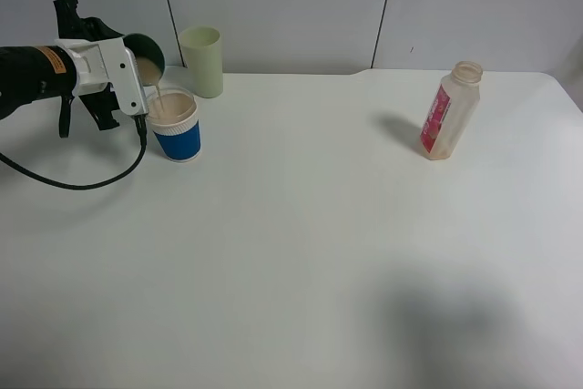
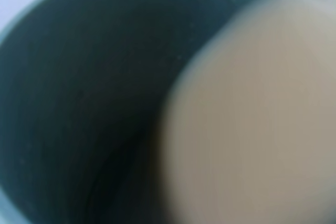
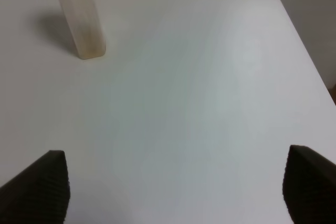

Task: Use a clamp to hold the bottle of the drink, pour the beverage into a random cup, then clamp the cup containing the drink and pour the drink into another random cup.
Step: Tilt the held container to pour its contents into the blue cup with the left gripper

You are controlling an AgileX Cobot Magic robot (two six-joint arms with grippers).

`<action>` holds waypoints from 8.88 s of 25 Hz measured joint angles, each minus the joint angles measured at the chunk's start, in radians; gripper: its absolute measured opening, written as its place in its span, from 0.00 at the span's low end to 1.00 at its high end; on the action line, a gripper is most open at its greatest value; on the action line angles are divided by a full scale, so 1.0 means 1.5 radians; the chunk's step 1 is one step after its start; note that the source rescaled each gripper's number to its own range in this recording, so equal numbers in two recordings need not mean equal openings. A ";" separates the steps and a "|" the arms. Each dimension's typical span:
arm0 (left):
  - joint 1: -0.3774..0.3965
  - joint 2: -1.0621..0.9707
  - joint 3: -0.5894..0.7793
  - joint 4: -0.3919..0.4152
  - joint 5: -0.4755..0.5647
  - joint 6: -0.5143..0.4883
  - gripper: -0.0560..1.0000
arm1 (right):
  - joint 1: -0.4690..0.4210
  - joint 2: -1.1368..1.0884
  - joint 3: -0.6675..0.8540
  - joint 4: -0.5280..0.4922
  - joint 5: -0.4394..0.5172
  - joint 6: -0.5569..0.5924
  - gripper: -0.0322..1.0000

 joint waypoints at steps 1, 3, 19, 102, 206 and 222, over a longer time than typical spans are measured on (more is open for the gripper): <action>0.000 0.000 0.000 0.000 0.000 0.000 0.05 | 0.000 0.000 0.000 0.000 0.000 0.000 0.68; 0.000 0.000 0.000 0.000 0.000 0.000 0.05 | 0.000 0.000 0.000 0.000 0.000 0.000 0.68; -0.003 0.000 0.000 0.001 0.000 0.021 0.05 | 0.000 0.000 0.000 0.000 0.000 0.000 0.68; -0.003 0.000 -0.001 0.011 -0.124 0.189 0.05 | 0.000 0.000 0.000 0.000 0.000 0.000 0.68; -0.003 0.000 -0.002 0.017 -0.249 0.295 0.05 | 0.000 0.000 0.000 0.000 0.000 0.000 0.68; -0.003 0.000 -0.002 0.016 -0.249 0.163 0.05 | 0.000 0.000 0.000 0.000 0.000 0.000 0.68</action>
